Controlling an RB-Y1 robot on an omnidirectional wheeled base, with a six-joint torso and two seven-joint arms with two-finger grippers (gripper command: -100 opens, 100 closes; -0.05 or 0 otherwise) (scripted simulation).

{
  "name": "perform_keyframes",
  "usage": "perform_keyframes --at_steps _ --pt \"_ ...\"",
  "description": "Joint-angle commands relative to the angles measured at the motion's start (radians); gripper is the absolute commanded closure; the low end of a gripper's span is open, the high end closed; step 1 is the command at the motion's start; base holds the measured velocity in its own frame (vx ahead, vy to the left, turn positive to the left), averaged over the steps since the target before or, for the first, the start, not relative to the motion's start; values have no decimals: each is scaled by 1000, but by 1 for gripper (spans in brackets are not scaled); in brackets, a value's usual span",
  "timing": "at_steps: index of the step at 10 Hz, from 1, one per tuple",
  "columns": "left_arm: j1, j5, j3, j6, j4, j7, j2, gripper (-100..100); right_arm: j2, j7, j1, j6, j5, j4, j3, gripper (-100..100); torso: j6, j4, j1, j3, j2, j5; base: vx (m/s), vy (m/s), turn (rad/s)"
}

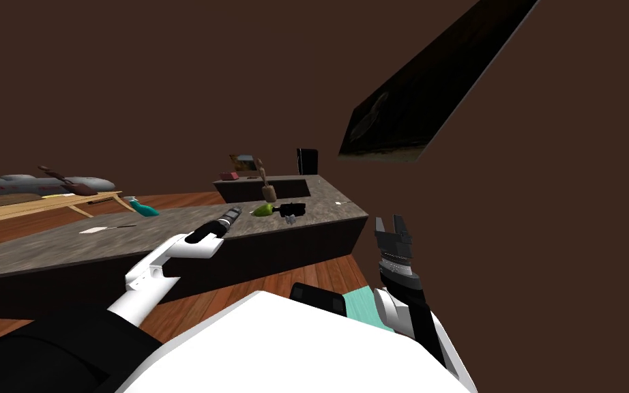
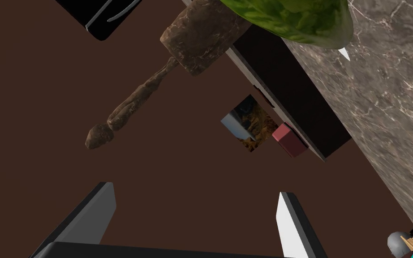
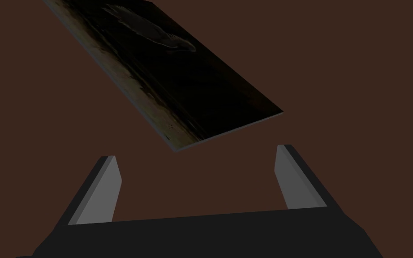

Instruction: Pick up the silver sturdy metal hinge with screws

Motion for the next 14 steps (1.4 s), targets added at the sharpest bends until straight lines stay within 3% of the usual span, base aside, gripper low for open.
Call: perform_keyframes --at_steps 1,3,6,8,14 --pt "-18 14 22 50 15 -10 25 -100 0 0 0 0 0 0 0 0 0 0 0 0 0 0 14 -37 -91" --pt "-18 14 22 84 15 -10 25 -100 0 0 0 0 0 0 0 0 0 0 -1 0 -1 0 10 -27 -20" --pt "-53 34 58 186 51 -25 57 -100 0 0 0 0 0 0 0 0 0 0 -1 -1 -1 0 23 -41 -67" --pt "-53 34 58 215 51 -25 57 -100 0 0 0 0 0 0 0 0 0 0 -2 -1 -2 -1 25 -42 -17" --pt "-113 54 101 382 106 -37 83 -100 0 0 0 0 0 0 0 0 0 0 -1 -1 -2 0 39 -52 -43"
